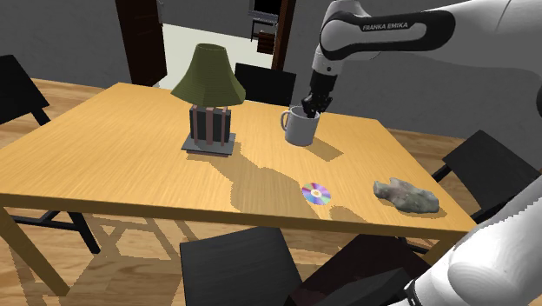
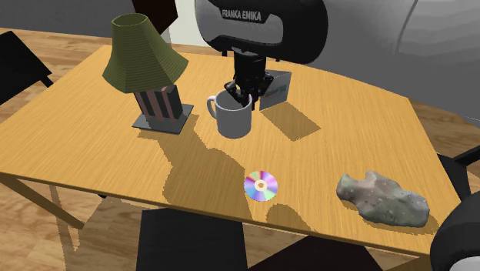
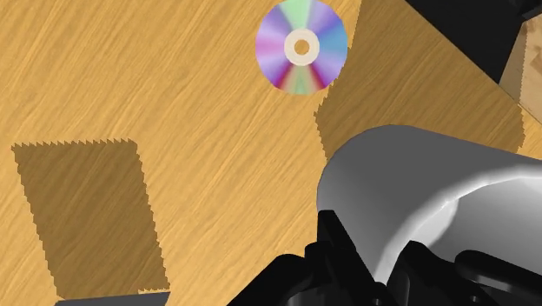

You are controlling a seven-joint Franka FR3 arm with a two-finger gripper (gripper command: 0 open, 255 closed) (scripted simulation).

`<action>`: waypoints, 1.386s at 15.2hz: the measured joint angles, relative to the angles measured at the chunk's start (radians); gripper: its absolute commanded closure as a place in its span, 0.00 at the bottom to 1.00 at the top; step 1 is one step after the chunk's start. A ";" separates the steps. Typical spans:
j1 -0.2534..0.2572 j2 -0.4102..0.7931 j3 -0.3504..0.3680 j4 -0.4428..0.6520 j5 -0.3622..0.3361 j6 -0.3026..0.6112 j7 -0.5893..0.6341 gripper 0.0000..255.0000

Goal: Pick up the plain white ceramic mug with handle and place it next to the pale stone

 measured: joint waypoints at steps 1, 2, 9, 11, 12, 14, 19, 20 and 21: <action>-0.009 -0.030 -0.009 -0.040 0.000 0.010 -0.018 1.00; -0.019 -0.063 -0.020 -0.091 -0.001 0.028 -0.038 1.00; -0.077 -0.262 -0.094 -0.298 -0.024 0.035 -0.162 1.00; -0.095 -0.313 -0.119 -0.345 -0.037 0.032 -0.200 1.00; -0.102 -0.337 -0.128 -0.363 -0.042 0.027 -0.213 1.00; -0.121 -0.363 -0.156 -0.382 -0.057 0.020 -0.253 1.00; -0.173 -0.477 -0.226 -0.481 -0.108 0.011 -0.349 1.00; -0.181 -0.490 -0.239 -0.488 -0.116 0.006 -0.366 1.00; -0.192 -0.504 -0.253 -0.500 -0.127 0.004 -0.385 1.00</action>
